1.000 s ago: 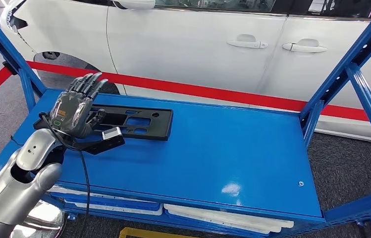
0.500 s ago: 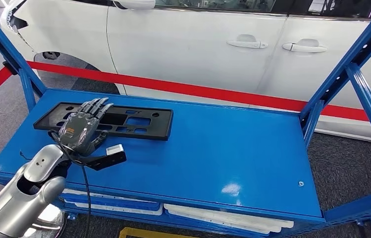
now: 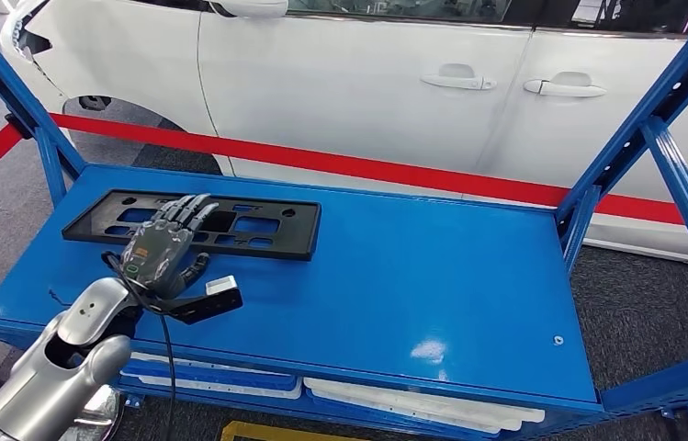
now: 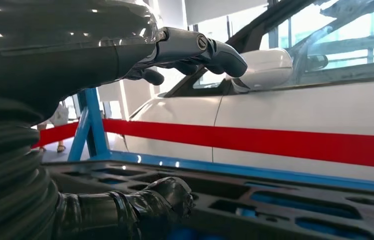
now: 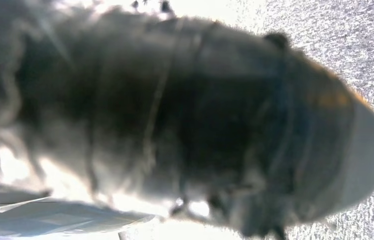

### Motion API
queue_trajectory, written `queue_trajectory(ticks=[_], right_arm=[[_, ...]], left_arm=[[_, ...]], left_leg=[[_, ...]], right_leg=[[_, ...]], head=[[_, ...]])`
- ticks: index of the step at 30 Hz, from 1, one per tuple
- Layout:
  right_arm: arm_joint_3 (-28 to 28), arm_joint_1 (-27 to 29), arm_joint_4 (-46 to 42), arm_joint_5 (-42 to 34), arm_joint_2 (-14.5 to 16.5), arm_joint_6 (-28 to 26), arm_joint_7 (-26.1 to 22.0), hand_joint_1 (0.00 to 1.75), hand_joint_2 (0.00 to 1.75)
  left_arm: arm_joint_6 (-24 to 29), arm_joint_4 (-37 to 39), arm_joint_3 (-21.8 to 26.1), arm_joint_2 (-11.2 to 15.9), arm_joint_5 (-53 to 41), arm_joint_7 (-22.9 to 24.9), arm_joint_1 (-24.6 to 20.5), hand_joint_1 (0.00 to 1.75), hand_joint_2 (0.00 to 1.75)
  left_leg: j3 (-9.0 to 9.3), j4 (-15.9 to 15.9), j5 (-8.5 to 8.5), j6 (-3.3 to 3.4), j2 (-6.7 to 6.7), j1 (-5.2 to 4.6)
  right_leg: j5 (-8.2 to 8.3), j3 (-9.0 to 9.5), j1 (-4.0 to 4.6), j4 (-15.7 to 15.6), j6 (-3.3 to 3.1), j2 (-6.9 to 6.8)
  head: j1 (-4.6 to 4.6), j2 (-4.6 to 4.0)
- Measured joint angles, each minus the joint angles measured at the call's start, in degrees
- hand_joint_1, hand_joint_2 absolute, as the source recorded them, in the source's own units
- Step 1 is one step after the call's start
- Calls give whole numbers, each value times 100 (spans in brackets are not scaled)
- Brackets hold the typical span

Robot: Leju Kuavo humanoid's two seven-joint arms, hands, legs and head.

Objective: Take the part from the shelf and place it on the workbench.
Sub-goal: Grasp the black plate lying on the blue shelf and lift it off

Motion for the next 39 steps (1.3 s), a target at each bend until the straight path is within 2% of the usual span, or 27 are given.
queue_trajectory(ticks=[7,21,32,39], right_arm=[[0,0,0,3,-1,-18,-7,0,0],[0,9,0,11,-1,-45,-64,0,0],[-6,28,0,14,-11,-49,-91,0,0],[-36,47,0,14,-19,-51,-91,0,0]], left_arm=[[-4,114,-75,-173,83,2,55,0,175],[77,381,-87,-309,141,58,274,0,175],[198,807,-10,-312,-52,184,328,0,175],[358,1032,178,-221,-282,311,333,0,175]], left_leg=[[0,0,0,0,0,0],[0,0,0,0,0,0],[0,-1,0,0,0,0],[0,-1,0,0,0,1]], right_leg=[[0,-1,0,0,0,0],[0,-1,0,0,0,0],[0,0,1,0,0,0],[0,-1,1,1,0,-1]], head=[[0,0],[0,0],[0,0],[0,0]])
